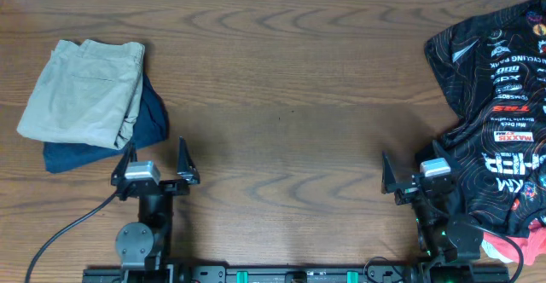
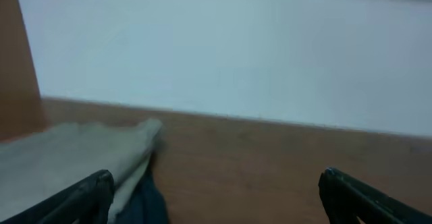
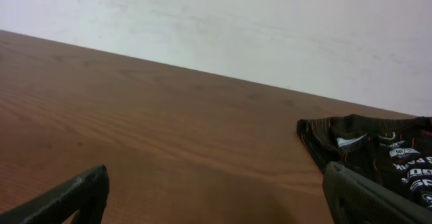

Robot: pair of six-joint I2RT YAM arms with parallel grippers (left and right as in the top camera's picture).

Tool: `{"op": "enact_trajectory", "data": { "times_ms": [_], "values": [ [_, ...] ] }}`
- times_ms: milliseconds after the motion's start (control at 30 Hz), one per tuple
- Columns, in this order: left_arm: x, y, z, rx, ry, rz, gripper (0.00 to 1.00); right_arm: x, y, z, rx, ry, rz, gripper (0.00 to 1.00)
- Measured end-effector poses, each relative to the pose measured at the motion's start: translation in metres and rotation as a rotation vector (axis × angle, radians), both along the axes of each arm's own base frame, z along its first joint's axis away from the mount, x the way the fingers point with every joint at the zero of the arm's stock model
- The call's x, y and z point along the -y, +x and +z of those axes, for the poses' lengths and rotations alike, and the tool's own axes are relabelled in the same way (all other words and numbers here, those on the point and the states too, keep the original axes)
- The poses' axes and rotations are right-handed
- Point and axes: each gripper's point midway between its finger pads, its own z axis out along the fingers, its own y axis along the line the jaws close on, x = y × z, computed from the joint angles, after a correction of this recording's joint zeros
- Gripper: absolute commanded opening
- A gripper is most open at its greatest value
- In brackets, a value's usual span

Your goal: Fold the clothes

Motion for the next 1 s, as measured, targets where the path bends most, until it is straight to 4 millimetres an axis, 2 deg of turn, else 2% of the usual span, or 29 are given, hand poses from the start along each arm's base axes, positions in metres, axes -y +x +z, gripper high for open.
{"op": "enact_trajectory", "data": {
  "times_ms": [167, 200, 1000],
  "values": [
    [0.001, 0.001, -0.040, -0.149, 0.033, -0.006, 0.98, 0.000, 0.000, 0.000, 0.000, 0.000, 0.000, 0.99],
    [0.002, 0.000, -0.042, -0.158, 0.036, -0.012, 0.98, 0.000, 0.000, 0.000, 0.000, 0.000, 0.000, 0.99],
    [0.004, 0.000, -0.042, -0.166, 0.055, -0.024, 0.98, 0.000, 0.000, 0.000, 0.000, 0.000, 0.000, 0.99]
  ]
}}
